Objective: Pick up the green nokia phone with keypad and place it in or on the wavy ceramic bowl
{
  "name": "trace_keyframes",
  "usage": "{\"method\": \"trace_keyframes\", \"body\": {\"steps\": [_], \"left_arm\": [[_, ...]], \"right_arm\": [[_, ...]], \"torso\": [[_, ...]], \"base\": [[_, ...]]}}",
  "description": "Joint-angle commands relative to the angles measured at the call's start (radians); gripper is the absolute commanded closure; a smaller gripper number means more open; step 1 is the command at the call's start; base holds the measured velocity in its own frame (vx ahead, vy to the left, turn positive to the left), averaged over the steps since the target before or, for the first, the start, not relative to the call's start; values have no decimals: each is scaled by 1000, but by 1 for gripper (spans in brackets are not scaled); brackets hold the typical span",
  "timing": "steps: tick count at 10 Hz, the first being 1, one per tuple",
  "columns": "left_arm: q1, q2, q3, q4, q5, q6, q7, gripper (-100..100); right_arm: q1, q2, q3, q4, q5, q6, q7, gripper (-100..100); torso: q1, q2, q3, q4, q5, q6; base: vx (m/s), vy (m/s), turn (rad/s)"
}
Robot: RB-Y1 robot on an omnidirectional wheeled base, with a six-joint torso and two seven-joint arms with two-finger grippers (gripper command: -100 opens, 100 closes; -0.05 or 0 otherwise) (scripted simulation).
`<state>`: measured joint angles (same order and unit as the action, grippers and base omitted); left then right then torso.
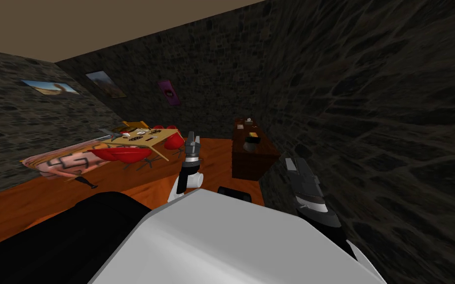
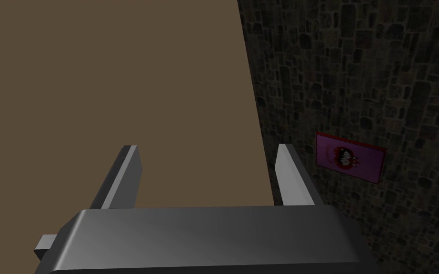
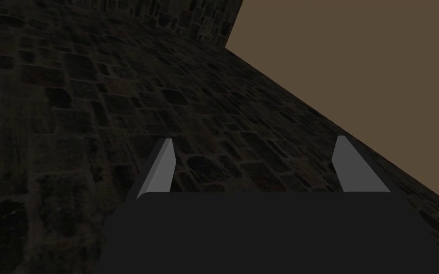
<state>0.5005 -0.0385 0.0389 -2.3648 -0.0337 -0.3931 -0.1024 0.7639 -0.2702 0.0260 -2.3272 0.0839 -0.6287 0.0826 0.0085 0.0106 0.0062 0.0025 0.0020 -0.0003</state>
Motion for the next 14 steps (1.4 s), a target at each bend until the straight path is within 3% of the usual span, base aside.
{"method": "trace_keyframes", "body": {"steps": [1,7,8,10,13,14], "left_arm": [[0,0,0,0,0,0,0,0],[0,0,0,0,0,0,0,0],[0,0,0,0,0,0,0,0],[0,0,0,0,0,0,0,0],[0,0,0,0,0,0,0,0],[0,0,0,0,0,0,0,0]], "right_arm": [[42,-13,-2,8,15,-11,-1,-100],[200,-75,-40,100,79,-70,-8,-100],[236,-96,-58,136,100,-88,-9,-100],[257,-96,-58,136,100,-88,-9,-100],[354,-139,-101,217,144,-120,-10,-100],[376,-139,-101,217,144,-120,-10,-100]], "torso": [[0,0,0,0,0,0],[-5,-7,-4,-2,-1,0],[-6,-7,-4,-2,-1,0],[-6,-8,-5,-2,-1,1],[-7,-9,-5,-2,-1,1],[-6,-9,-5,-2,-1,0]], "base": [[-70,97,48],[-36,76,128],[-33,76,259],[-4,41,38],[2,61,226],[12,52,128]]}}
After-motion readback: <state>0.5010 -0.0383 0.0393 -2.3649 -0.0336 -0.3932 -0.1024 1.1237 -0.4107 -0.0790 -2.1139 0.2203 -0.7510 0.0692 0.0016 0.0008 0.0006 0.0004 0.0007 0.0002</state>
